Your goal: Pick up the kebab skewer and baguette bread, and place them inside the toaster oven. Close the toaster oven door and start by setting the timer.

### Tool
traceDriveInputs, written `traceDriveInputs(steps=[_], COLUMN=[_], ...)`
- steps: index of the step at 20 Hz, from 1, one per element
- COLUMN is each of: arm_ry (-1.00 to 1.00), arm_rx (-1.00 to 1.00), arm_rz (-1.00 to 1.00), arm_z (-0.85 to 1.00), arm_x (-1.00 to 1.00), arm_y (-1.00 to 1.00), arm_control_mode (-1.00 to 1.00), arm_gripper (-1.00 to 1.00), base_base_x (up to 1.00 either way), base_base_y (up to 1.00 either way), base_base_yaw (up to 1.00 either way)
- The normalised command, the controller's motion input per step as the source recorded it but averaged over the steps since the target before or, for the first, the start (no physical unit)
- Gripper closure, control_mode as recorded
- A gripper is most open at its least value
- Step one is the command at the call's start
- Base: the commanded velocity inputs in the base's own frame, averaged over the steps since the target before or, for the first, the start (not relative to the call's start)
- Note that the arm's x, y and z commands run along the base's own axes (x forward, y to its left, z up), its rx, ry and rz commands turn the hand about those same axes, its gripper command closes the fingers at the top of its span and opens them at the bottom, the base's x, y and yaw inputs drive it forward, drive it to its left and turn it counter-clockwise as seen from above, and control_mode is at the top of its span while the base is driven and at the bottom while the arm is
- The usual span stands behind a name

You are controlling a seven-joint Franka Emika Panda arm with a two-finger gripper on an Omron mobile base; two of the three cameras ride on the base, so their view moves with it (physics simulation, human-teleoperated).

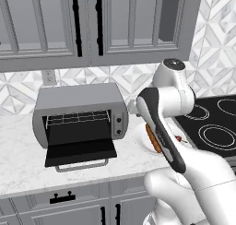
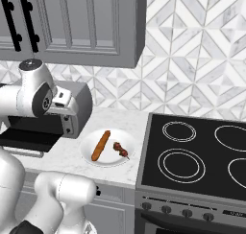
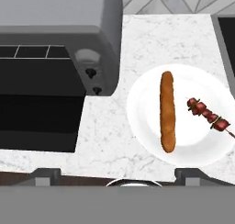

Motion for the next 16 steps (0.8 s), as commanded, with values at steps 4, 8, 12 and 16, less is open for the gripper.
traceDriveInputs(steps=[4, 8, 12, 16], arm_ry=[-0.11, -0.13, -0.14, -0.17], arm_rx=[-0.02, -0.03, -0.04, 0.0], arm_rz=[-0.02, -0.03, -0.05, -0.04], arm_z=[-0.01, 0.0, -0.01, 0.0], arm_x=[-0.01, 0.0, 0.0, 0.0], arm_y=[0.85, 0.93, 0.87, 0.61], arm_control_mode=[-1.0, -1.0, -1.0, -1.0], arm_gripper=[-1.0, -1.0, -1.0, -1.0], base_base_x=[0.0, 0.0, 0.0, 0.0], base_base_y=[0.0, 0.0, 0.0, 0.0], base_base_yaw=[0.0, 0.0, 0.0, 0.0])
